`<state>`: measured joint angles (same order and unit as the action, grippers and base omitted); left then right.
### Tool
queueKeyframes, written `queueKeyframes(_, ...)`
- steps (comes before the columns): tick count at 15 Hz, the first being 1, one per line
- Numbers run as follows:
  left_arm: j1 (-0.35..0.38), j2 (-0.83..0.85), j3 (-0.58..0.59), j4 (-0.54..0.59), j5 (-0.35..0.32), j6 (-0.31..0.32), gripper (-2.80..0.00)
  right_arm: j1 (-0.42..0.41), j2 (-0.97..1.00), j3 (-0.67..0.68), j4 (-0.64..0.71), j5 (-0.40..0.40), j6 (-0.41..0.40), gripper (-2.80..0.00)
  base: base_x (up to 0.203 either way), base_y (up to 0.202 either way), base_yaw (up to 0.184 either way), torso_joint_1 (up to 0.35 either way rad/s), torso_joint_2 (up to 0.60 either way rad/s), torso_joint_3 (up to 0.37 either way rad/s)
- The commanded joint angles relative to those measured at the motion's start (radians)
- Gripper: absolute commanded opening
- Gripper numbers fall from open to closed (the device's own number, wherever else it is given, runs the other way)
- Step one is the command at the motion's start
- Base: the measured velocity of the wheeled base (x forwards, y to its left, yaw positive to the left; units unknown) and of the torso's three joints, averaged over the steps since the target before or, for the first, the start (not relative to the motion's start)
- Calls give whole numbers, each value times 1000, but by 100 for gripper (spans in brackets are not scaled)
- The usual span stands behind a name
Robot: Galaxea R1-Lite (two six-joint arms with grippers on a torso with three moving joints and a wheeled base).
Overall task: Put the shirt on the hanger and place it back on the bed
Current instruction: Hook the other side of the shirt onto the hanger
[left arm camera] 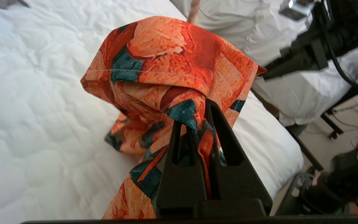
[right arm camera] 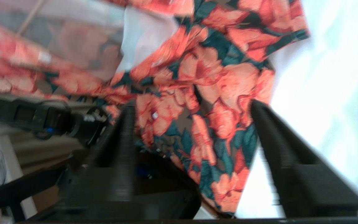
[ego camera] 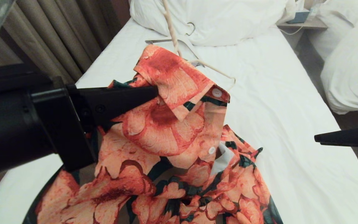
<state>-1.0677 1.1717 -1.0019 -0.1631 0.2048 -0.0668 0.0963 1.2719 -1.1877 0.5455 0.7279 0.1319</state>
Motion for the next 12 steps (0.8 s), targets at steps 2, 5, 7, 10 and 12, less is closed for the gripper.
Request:
queueKeyframes(2,7,-6,-5,-3,-2,-1,-280,34,16,-3,2,-3,2,-280,0,0,0,0,0,0)
queueKeyframes(5,7,13,-23,-1,-5,-1,-280,69,83,5,-2,-59,8,-280,0,0,0,0,0,0)
queueKeyframes(7,8,23,-18,-3,-4,-1,-280,120,146,7,-48,-65,64,-280,0,0,0,0,0,0)
queueKeyframes(10,8,26,-18,-3,-4,-1,-280,186,230,25,-180,-70,109,0,0,0,0,0,0,0)
queueKeyframes(12,8,26,-18,-3,-4,-1,-280,225,281,28,-230,-110,111,0,0,0,0,0,0,0)
